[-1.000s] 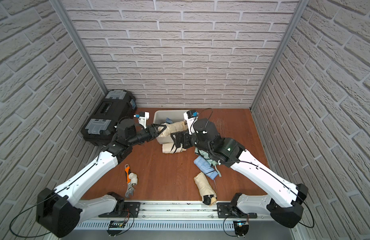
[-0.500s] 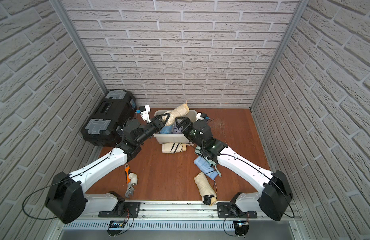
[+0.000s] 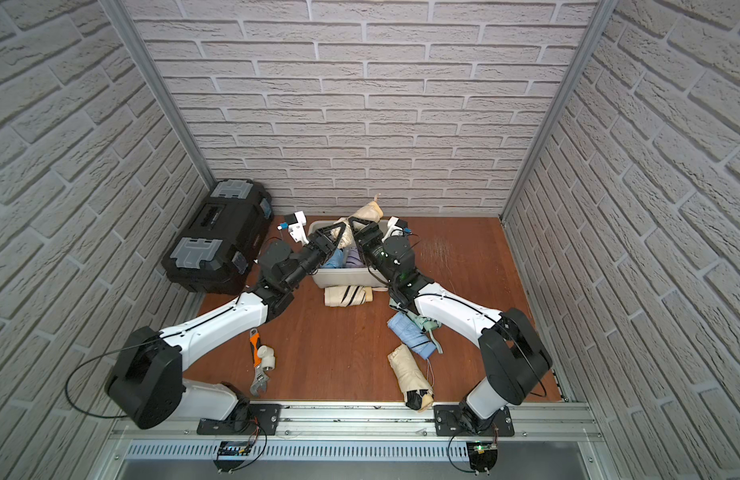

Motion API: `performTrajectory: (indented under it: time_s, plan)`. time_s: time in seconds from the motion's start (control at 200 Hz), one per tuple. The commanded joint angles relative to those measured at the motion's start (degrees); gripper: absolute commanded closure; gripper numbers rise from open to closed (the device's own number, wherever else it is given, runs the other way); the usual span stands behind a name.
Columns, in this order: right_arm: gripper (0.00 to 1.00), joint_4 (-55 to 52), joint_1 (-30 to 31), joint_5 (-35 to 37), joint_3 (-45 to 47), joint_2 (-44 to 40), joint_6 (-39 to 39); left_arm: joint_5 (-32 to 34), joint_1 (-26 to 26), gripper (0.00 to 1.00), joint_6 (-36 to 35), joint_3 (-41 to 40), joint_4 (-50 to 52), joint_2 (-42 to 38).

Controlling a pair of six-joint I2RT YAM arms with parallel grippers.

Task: Put the umbrella into the storage box
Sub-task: Pick up the umbrella from the center of the board.

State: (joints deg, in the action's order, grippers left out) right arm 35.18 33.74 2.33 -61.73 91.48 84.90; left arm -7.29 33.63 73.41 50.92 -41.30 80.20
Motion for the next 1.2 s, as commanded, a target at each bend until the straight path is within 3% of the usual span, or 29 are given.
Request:
performTrajectory:
  time_s: [0.0, 0.365, 0.42, 0.54, 0.67, 0.8, 0.905, 1.015, 1.195]
  plan:
    - [0.21, 5.44, -0.87, -1.81, -3.67, 2.15, 1.52, 1.31, 1.16, 1.00, 0.67, -0.12, -11.05, -1.32]
    - [0.46, 5.34, -1.04, -3.71, -9.01, 7.51, 0.75, 2.98, 1.62, 1.00, 3.13, -1.72, -10.24, -1.62]
    - [0.49, 4.84, -1.04, -4.22, -9.81, 8.00, 0.29, 2.97, 1.62, 0.86, 2.89, -1.61, -9.21, -1.77]
    - [0.55, 4.05, -1.13, -4.85, -10.93, 8.70, -0.79, 2.99, 1.54, 0.44, 2.75, -1.53, -7.88, -1.69]
    - [0.56, 2.80, -1.32, -5.27, -11.21, 8.72, -1.93, 2.97, 1.27, 0.21, 2.43, -1.86, -6.59, -1.82]
    - [0.57, 0.43, -2.23, -5.71, -10.89, 8.00, -4.04, 2.89, 0.68, 0.10, 1.43, -2.38, -3.95, -2.78]
    - [0.57, -4.92, -3.86, -7.06, -10.75, 6.17, -8.56, 3.14, 0.08, 0.06, -0.69, -2.97, 1.57, -4.85]
    - [0.57, -17.27, -5.71, -8.98, -12.49, 3.79, -18.02, 4.82, -0.75, 0.06, -4.80, -2.41, 12.38, -8.37]
    - [0.58, -42.51, -6.59, -9.71, -22.69, 4.26, -38.56, 8.63, -3.97, 0.06, -7.64, -0.80, 30.86, -13.08]
